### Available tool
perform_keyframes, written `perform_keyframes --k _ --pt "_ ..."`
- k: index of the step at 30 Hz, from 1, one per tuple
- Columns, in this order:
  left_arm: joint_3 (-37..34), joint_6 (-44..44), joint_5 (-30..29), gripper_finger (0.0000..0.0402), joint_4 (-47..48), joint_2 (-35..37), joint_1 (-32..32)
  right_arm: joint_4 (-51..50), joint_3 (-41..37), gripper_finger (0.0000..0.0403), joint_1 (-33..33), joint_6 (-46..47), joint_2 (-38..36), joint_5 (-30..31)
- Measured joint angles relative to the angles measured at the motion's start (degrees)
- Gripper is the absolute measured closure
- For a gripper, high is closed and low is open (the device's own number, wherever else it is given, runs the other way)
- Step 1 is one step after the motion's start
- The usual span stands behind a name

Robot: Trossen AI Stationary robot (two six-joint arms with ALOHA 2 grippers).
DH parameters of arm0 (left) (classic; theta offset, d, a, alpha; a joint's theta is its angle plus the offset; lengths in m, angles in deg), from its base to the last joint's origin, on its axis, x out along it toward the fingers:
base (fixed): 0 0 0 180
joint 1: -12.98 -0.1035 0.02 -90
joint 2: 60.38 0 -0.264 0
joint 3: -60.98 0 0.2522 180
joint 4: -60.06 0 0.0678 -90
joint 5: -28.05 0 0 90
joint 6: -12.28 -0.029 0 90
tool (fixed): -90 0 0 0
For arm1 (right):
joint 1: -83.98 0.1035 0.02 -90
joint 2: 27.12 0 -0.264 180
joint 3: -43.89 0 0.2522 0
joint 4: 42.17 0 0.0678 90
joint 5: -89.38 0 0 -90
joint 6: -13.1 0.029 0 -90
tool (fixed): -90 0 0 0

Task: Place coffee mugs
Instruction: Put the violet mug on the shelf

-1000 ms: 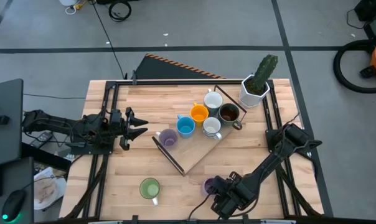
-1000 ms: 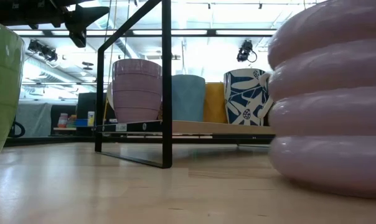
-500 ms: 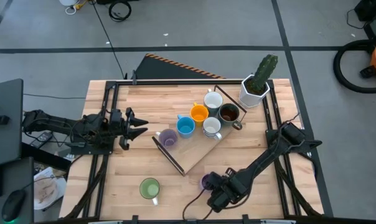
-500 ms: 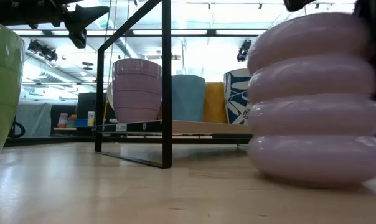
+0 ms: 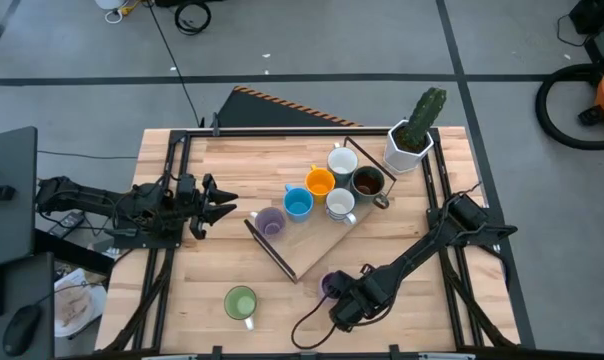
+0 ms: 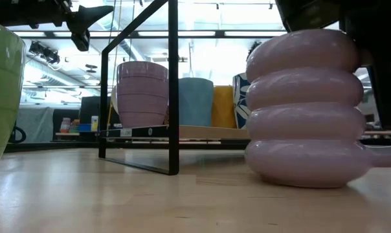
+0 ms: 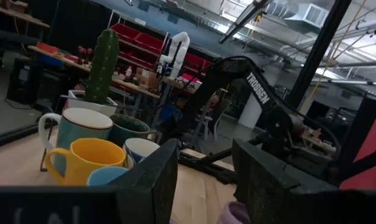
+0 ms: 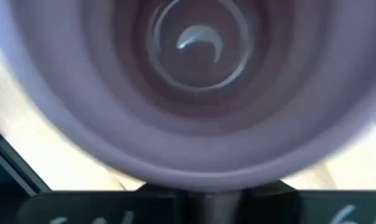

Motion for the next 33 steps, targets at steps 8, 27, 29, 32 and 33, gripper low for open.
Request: perform_keyframes --k 8,27,29,32,33 --pt "0.00 2.60 0.00 0.0242 -0.02 0.00 0.01 1.44 -0.10 0.0365 -1.10 -1.78 0.00 -1.50" --pt "0.01 2.54 -0.02 0.0242 -0.02 0.01 0.02 0.51 -0.04 0.0365 -3.51 -5.48 -0.15 -2.96" --pt "0.00 2.53 0.00 0.0242 -0.02 0.00 0.02 -0.38 0.54 0.0365 -4.04 -6.51 -0.14 -3.01" --pt "0.00 2.49 -0.02 0.0242 0.00 0.02 0.00 -2.63 2.02 0.0365 -4.76 -7.83 -0.13 -3.06" --pt "0.00 2.49 0.00 0.0242 0.00 0.00 0.00 -3.65 2.63 0.0365 -4.95 -8.11 -0.13 -2.62"
